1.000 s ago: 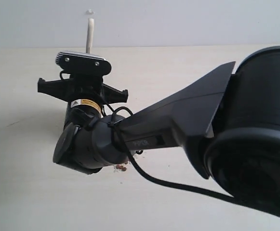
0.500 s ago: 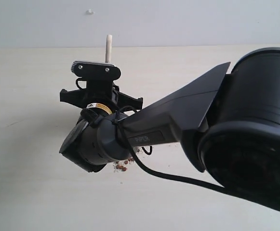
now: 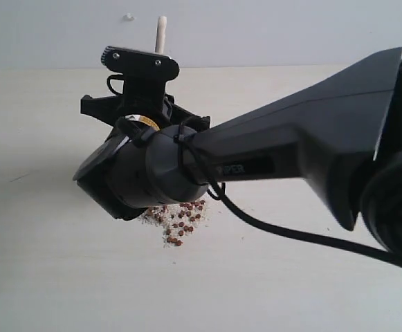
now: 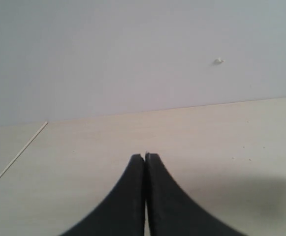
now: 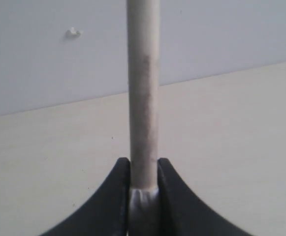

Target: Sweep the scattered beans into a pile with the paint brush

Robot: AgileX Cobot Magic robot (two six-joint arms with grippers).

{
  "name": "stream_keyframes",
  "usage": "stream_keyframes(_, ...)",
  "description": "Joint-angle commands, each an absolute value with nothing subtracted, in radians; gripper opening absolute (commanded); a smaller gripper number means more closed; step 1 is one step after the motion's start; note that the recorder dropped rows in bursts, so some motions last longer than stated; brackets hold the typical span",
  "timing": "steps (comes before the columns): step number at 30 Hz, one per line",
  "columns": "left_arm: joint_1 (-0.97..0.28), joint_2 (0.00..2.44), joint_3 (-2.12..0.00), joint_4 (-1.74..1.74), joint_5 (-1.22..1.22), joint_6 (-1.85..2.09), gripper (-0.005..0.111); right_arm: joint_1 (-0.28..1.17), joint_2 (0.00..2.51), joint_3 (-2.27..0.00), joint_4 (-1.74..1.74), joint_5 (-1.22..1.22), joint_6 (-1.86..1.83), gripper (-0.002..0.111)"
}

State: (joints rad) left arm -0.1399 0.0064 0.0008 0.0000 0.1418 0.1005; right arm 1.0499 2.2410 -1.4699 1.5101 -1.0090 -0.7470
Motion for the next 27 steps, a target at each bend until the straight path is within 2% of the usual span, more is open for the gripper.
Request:
stream_keyframes(1,-0.139,0.000,0.000,-0.007,0.140,0.100,0.000,1.059,2.197,-1.472,1.545,-0.958,-0.817,0.000)
stream_keyframes(8,-0.139,0.000,0.000,-0.007,0.140,0.100,0.000,1.099,2.200,-1.472,1.513,-0.732,-0.778,0.000)
stream_keyframes(17,-0.139,0.000,0.000,-0.007,0.140,0.100,0.000,1.105,2.264,-1.472,1.600,-0.729,-0.788,0.000)
stream_keyframes(22,-0.139,0.000,0.000,-0.007,0.140,0.100,0.000,1.105,2.257,-1.472,1.677,-0.741,-0.913,0.000)
stream_keyframes(27,-0.139,0.000,0.000,-0.007,0.140,0.100,0.000,1.105,2.241,-1.472,1.737,-0.868,-1.046,0.000)
